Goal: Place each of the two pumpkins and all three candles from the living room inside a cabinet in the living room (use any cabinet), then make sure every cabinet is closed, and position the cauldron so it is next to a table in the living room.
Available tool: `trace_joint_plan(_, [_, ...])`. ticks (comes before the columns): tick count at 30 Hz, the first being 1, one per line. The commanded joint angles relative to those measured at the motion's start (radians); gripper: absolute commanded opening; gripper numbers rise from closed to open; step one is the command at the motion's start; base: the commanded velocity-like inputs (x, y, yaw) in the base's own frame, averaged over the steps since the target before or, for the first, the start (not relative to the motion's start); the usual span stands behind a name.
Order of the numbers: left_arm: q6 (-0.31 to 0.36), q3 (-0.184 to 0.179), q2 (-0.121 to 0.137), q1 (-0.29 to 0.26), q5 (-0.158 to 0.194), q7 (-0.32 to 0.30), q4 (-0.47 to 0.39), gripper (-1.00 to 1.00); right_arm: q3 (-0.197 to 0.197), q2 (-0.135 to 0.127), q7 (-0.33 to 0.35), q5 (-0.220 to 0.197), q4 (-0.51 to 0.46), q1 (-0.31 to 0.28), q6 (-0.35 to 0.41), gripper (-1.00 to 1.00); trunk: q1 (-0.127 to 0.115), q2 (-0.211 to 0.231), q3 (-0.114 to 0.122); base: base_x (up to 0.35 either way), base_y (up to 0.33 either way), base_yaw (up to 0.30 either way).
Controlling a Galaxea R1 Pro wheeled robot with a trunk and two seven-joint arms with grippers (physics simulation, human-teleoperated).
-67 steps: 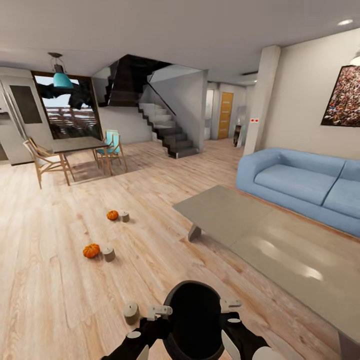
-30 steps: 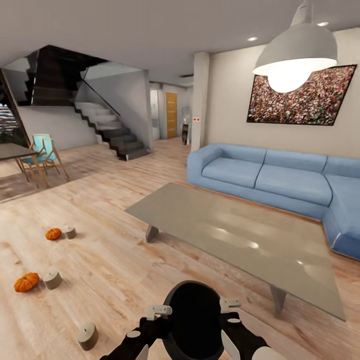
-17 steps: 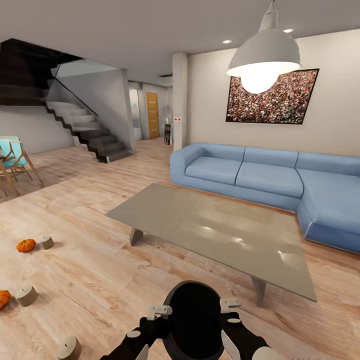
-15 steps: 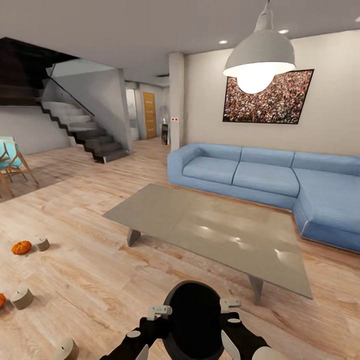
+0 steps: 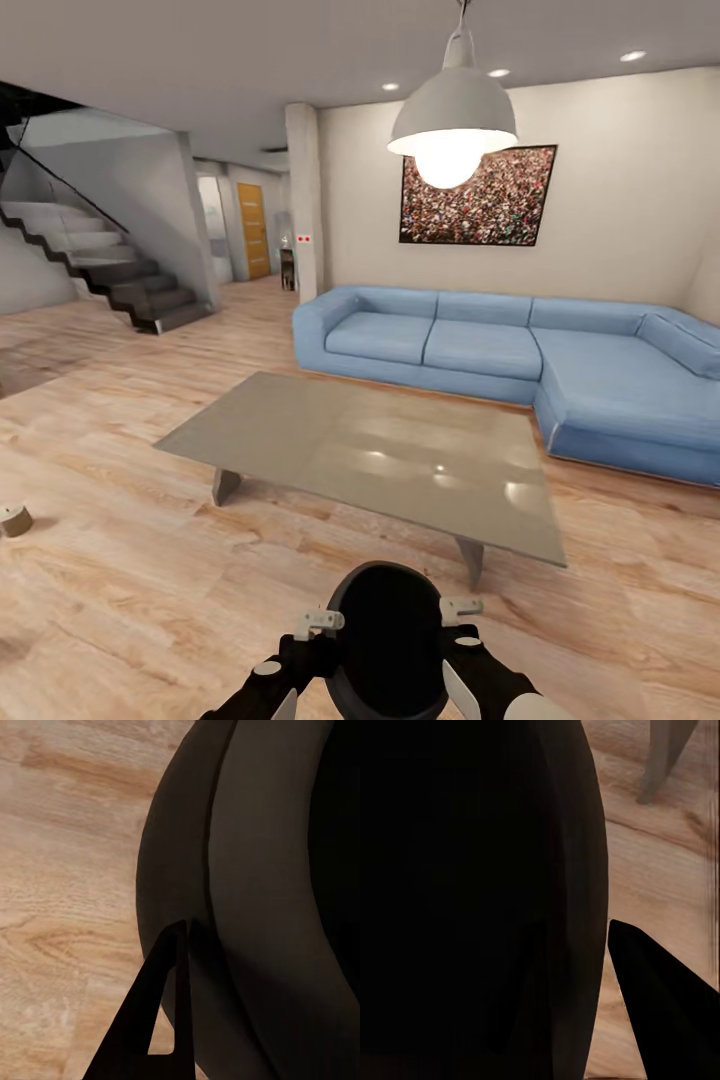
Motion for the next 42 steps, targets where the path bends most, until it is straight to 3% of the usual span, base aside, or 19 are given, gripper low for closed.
trace_joint_plan(1, [-0.008, -0.012, 0.002, -0.001, 0.013, -0.054, -0.026, -1.00, 0.016, -0.002, -0.004, -0.010, 0.001, 0.000, 0.008, -1.00, 0.000, -0.001, -0.001, 0.000, -0.150, -0.276])
trace_joint_plan(9, [-0.009, -0.012, 0.002, -0.001, 0.013, -0.054, -0.026, -1.00, 0.016, -0.002, -0.003, -0.010, 0.000, 0.000, 0.008, -1.00, 0.000, -0.001, -0.001, 0.022, -0.206, -0.242])
trace_joint_plan(30, [-0.011, -0.012, 0.002, -0.001, 0.013, -0.054, -0.027, -1.00, 0.016, -0.002, -0.003, -0.010, 0.000, 0.000, 0.007, -1.00, 0.000, -0.001, 0.011, 0.005, -0.025, -0.115])
trace_joint_plan(42, [-0.011, -0.011, 0.002, -0.001, 0.015, -0.054, -0.027, -1.00, 0.016, -0.002, -0.004, -0.010, 0.000, 0.000, 0.007, -1.00, 0.046, -0.085, -0.027, 0.000, 0.000, -0.001])
